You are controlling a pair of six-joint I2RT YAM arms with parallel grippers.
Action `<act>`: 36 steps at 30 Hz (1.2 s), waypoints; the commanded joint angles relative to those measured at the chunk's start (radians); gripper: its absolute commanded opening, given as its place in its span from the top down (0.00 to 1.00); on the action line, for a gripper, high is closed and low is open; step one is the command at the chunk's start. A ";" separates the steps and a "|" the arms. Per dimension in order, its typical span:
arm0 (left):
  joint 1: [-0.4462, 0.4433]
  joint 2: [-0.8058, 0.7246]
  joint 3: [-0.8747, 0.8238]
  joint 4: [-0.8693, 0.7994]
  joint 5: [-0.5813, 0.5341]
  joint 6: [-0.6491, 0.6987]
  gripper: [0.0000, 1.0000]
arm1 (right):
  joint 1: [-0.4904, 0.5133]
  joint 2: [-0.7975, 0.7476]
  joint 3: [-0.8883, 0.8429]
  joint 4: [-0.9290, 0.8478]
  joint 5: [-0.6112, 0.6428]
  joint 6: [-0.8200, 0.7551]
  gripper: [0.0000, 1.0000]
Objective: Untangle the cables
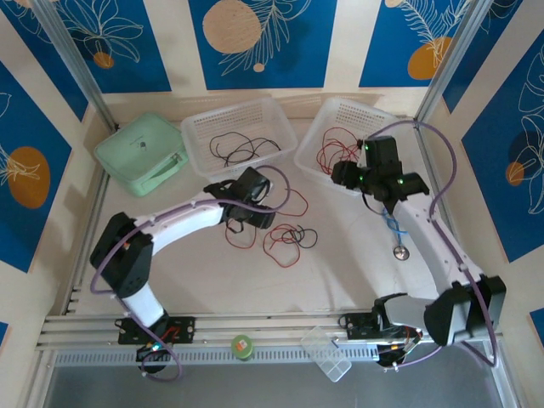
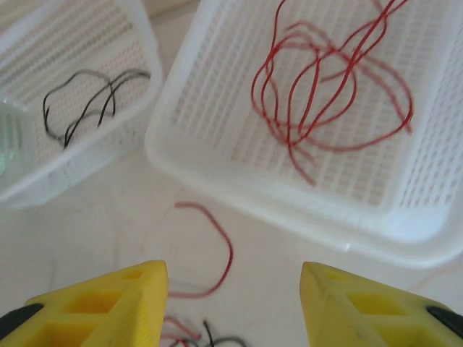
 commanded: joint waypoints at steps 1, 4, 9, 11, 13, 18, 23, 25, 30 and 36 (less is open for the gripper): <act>0.006 0.079 0.075 -0.015 0.029 0.168 0.36 | 0.002 -0.083 -0.064 -0.035 -0.049 0.042 0.49; 0.005 0.151 0.122 -0.025 0.000 0.243 0.36 | -0.001 -0.155 -0.107 -0.069 -0.038 0.048 0.49; 0.006 0.246 0.193 -0.021 -0.045 0.325 0.36 | -0.019 -0.255 -0.142 -0.134 -0.021 0.044 0.48; 0.006 0.276 0.214 -0.029 -0.058 0.357 0.35 | -0.030 -0.289 -0.160 -0.154 -0.019 0.050 0.48; 0.006 0.302 0.228 -0.036 -0.084 0.387 0.35 | -0.040 -0.320 -0.176 -0.168 -0.022 0.055 0.48; 0.005 0.372 0.271 -0.035 -0.128 0.452 0.33 | -0.075 -0.379 -0.205 -0.194 -0.043 0.063 0.48; 0.005 0.445 0.331 -0.040 -0.145 0.490 0.34 | -0.090 -0.408 -0.207 -0.225 -0.048 0.065 0.48; 0.005 0.464 0.348 -0.043 -0.139 0.493 0.37 | -0.092 -0.421 -0.209 -0.236 -0.048 0.067 0.48; 0.005 0.478 0.363 -0.051 -0.124 0.493 0.60 | -0.103 -0.453 -0.224 -0.258 -0.047 0.074 0.48; 0.005 0.430 0.346 -0.034 -0.145 0.500 0.97 | -0.114 -0.474 -0.257 -0.251 -0.090 0.092 0.48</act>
